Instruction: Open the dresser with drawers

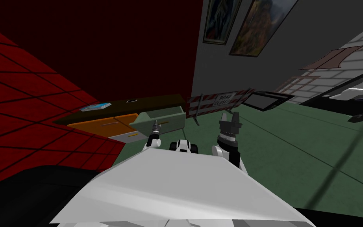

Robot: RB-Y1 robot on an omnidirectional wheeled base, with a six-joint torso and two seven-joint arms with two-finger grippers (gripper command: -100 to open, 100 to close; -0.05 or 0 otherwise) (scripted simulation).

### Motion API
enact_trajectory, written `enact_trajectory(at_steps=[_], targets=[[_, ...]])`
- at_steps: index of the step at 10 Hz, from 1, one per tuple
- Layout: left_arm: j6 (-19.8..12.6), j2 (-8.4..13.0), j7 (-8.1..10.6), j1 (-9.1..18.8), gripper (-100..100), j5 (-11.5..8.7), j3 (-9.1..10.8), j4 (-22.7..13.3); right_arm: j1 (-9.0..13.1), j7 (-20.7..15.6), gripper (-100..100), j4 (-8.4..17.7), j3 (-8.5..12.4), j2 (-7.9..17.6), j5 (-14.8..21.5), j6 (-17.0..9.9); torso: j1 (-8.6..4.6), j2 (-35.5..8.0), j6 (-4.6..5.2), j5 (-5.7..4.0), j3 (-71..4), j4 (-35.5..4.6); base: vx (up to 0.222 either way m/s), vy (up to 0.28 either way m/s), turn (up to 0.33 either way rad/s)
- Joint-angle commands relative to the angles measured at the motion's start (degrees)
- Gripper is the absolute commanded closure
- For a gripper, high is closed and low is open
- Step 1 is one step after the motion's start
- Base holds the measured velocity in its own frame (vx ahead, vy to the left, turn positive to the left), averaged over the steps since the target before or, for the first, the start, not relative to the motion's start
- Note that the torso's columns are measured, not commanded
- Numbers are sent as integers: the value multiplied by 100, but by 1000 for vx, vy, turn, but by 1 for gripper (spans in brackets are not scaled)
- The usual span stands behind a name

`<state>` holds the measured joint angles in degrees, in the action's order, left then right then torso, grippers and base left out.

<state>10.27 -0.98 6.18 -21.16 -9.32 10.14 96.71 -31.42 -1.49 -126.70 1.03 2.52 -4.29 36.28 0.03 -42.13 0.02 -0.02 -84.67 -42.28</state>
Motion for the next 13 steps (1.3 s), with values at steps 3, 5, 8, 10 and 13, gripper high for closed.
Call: enact_trajectory(at_steps=[3, 5, 8, 10, 13], targets=[[-513, 20, 40, -227, -100, -57, 52, 712, 0, 0, 0, 0, 0, 0, 0, 0, -5, -21, -2, 1, 14, -2, 11, -8, -11], [-739, 24, 54, -325, -100, -81, 75, 1022, 0, 0, 0, 0, 0, 0, 0, 0, -8, -24, -5, -6, 13, -10, 4, -11, -14], [-840, -15, 36, -373, 0, -68, 69, 1043, 0, 0, 0, 0, 0, 0, 0, 0, -26, -44, -3, -18, 25, -23, 4, -3, -3], [-855, -17, 34, -386, 0, -67, 67, 1020, 1, 0, 0, 0, 0, 0, 0, 0, -15, -31, -3, -9, 17, -13, 0, 0, 0], [-868, -19, 33, -395, 0, -66, 65, 1005, 0, 0, 0, 0, 0, 0, 0, 0, -7, -19, -3, -2, 11, -5, 0, 0, 0]])
